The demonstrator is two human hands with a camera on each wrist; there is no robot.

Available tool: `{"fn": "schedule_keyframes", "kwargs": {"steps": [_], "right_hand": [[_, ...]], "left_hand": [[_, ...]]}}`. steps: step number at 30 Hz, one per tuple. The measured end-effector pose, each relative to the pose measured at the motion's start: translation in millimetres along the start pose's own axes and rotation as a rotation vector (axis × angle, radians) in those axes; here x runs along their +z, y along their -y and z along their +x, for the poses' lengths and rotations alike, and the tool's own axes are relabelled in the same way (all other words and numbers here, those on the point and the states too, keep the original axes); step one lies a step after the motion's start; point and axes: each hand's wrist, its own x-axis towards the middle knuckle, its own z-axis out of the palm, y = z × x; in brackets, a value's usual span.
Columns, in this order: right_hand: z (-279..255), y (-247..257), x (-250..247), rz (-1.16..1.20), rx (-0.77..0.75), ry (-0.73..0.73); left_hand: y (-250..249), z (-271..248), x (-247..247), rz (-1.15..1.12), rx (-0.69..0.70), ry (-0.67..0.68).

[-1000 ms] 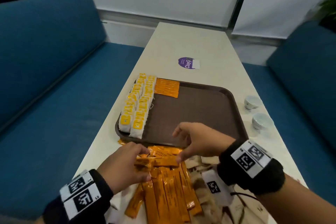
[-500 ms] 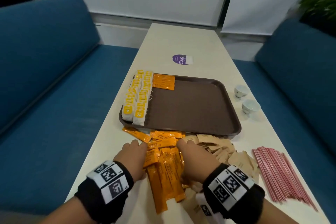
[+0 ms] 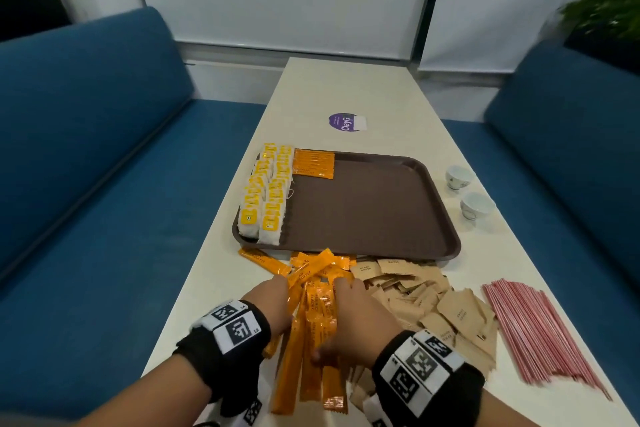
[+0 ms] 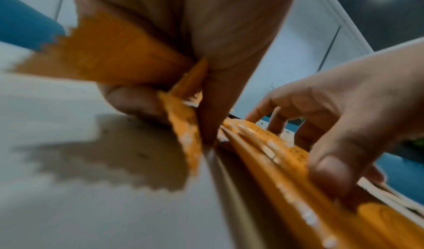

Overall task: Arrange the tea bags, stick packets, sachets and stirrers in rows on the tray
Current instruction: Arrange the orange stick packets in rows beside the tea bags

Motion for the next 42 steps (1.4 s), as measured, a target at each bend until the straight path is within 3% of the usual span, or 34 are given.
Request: {"fn": "schedule_keyframes", "kwargs": {"steps": [9,15,23,33,36,39,42], "right_hand": [[19.4,-2.9,-5.5,0.168,0.091,-0.012],[25.5,-6.0,-7.7,0.225,0.070,-0.020],[35.1,-9.5,-7.3,0.281,0.096,-0.036],[27.5,-16.9,-21.6,0.487,-0.023,-0.015],[16.7,-19.9,-35.2,0.583,-0.094,-0.073],[12.5,-18.0,-49.7,0.789,-0.149,-0.134],[21.0,-13.5,-57.8,0.818,-0.162,-0.215]], "left_hand": [[-2.9,9.1,-0.5,-0.277,0.036,0.054],[-10.0,6.4,-1.4,-0.154,0.055,0.165],[-25.6,10.4,5.1,-0.073,0.097,0.078],[-24.4,16.4,-2.8,-0.458,0.177,0.058],[-25.3,16.5,-15.0,-0.645,0.264,0.070],[-31.1,19.3,-27.8,-0.866,0.267,0.089],[-41.1,21.8,-38.9,-1.069,0.257,0.096]]}}
